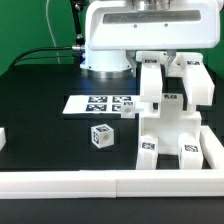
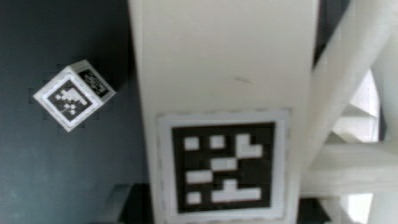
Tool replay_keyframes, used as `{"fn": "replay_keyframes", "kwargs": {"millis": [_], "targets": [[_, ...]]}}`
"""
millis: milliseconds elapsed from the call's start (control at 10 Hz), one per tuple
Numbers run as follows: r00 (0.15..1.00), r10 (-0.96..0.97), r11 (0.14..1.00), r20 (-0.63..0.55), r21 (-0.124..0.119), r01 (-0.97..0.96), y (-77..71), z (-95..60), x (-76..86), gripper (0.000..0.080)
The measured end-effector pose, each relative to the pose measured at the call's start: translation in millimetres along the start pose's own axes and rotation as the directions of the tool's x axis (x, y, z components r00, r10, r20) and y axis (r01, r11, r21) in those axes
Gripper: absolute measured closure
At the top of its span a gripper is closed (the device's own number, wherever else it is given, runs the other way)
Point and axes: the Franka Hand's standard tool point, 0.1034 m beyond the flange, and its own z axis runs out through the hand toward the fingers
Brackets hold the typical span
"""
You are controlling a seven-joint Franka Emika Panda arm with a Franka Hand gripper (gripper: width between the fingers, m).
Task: Assemble chair
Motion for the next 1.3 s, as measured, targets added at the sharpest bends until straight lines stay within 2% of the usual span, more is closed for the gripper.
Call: {"fn": "replay_keyframes", "kwargs": {"millis": [500,800,1200,1300], "targets": [[1.0,-0.013,1.0,0.012,-0.003,0.013,1.6,19.3,-3.9,0.0515],[1.0,-0.02,1.0,0.021,-0.003,0.02,-5.4,28.1,-1.5,0.0515],[1.0,-0.026,1.0,0.008,-0.001,0.026,-8.3,28.4,2.5,0.0515],[1.0,-0.026,1.0,0.009,-0.001,0.026,-8.4,28.3,3.3,0.0445]]}}
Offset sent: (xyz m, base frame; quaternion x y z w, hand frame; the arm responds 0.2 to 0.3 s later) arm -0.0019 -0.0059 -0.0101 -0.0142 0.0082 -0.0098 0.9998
